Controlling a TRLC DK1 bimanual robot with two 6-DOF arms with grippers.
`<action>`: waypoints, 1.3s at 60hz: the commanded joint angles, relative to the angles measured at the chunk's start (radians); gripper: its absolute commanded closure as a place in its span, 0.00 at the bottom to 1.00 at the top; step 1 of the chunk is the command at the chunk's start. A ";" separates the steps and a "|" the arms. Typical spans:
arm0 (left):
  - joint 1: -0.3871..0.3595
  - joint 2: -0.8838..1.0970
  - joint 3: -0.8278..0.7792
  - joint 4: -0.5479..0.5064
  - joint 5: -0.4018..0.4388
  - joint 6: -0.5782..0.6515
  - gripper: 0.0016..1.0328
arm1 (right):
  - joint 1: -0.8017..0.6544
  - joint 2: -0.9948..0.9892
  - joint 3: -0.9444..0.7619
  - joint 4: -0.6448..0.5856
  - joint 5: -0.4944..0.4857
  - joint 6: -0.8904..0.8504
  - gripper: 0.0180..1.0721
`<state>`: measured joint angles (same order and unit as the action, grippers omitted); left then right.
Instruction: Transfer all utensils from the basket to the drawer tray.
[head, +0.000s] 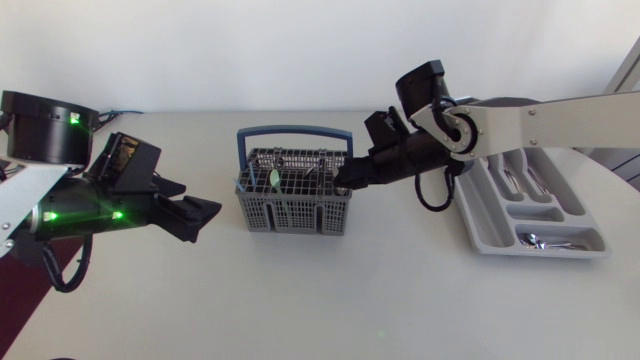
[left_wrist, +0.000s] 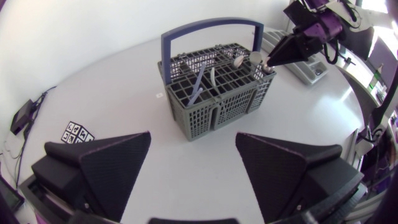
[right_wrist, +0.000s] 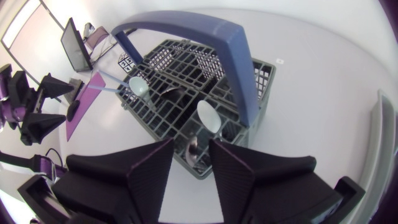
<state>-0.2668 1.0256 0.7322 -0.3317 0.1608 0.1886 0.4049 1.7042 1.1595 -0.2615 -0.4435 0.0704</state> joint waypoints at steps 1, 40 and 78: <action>-0.008 -0.012 0.013 0.011 0.013 0.026 0.08 | 0.008 0.021 0.020 0.002 0.012 -0.003 0.69; -0.009 -0.029 -0.004 0.011 0.013 0.025 0.08 | 0.006 -0.005 0.025 -0.008 -0.012 -0.014 0.95; -0.020 -0.033 -0.004 0.010 0.011 0.026 0.08 | -0.014 -0.130 0.098 -0.151 -0.132 -0.007 0.95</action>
<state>-0.2783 1.0058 0.7322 -0.3317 0.1608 0.1886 0.3973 1.6135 1.2179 -0.3981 -0.5632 0.0669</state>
